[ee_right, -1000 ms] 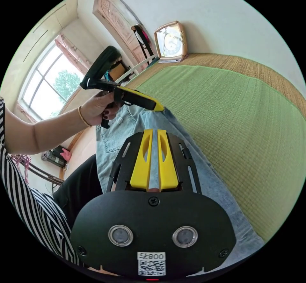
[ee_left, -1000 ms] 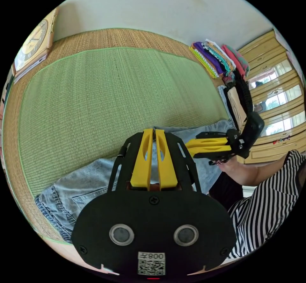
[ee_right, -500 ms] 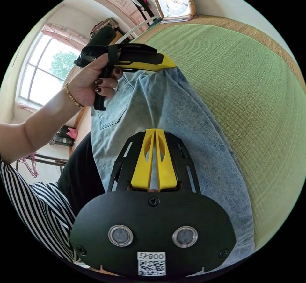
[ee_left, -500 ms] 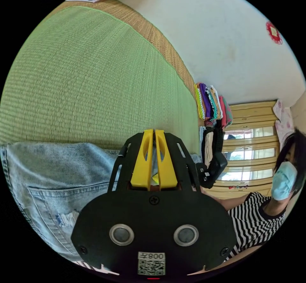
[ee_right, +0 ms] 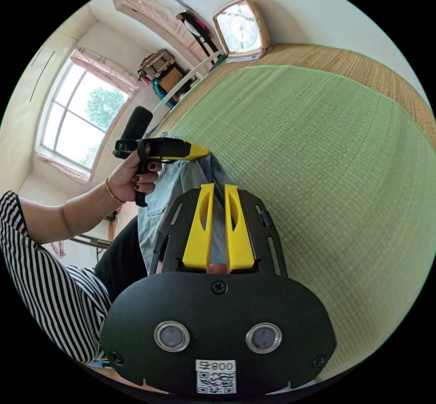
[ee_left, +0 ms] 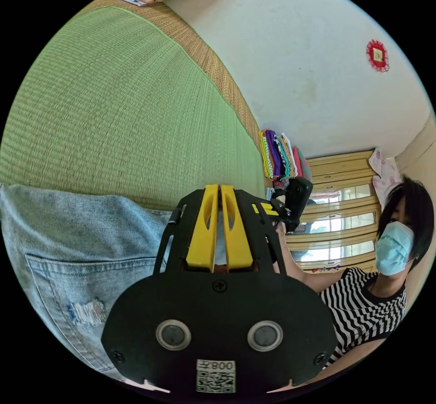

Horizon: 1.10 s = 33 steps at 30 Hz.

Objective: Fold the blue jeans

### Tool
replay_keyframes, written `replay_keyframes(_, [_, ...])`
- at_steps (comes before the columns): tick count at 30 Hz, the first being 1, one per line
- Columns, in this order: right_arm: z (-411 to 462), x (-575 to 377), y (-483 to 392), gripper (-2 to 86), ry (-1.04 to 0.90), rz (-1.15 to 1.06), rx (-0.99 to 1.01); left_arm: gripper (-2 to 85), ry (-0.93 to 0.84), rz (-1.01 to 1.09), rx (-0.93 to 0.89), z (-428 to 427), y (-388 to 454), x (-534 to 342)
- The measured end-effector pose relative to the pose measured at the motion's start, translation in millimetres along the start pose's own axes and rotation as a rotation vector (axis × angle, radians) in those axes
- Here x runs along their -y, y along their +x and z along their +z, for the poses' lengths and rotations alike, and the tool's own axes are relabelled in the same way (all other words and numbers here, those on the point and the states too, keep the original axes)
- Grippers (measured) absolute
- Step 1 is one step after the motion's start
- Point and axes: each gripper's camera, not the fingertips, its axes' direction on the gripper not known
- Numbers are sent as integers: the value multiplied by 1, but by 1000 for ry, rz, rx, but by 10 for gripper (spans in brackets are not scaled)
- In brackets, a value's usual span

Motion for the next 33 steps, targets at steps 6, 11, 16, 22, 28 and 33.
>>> replay_keyframes(6, [-1,-7,0,52,-5,-10,30,8,21,-17,-44,2,-10,-2])
replay_keyframes(11, [4,-5,6,39,-43,0,34,8,23,-16,-53,9,-15,-5])
replay_keyframes(16, [-3,-6,6,16,-25,6,5,7,48,-19,-63,20,-22,-8])
replay_keyframes(22, [-11,-11,10,6,27,61,-23,4,130,-24,60,36,-26,-11])
replay_keyframes(28, [-11,-21,32,4,54,177,60,2,-4,145,146,75,-6,-17])
replay_keyframes(33, [-10,-22,28,3,37,174,11,1,-152,200,353,129,-10,-28])
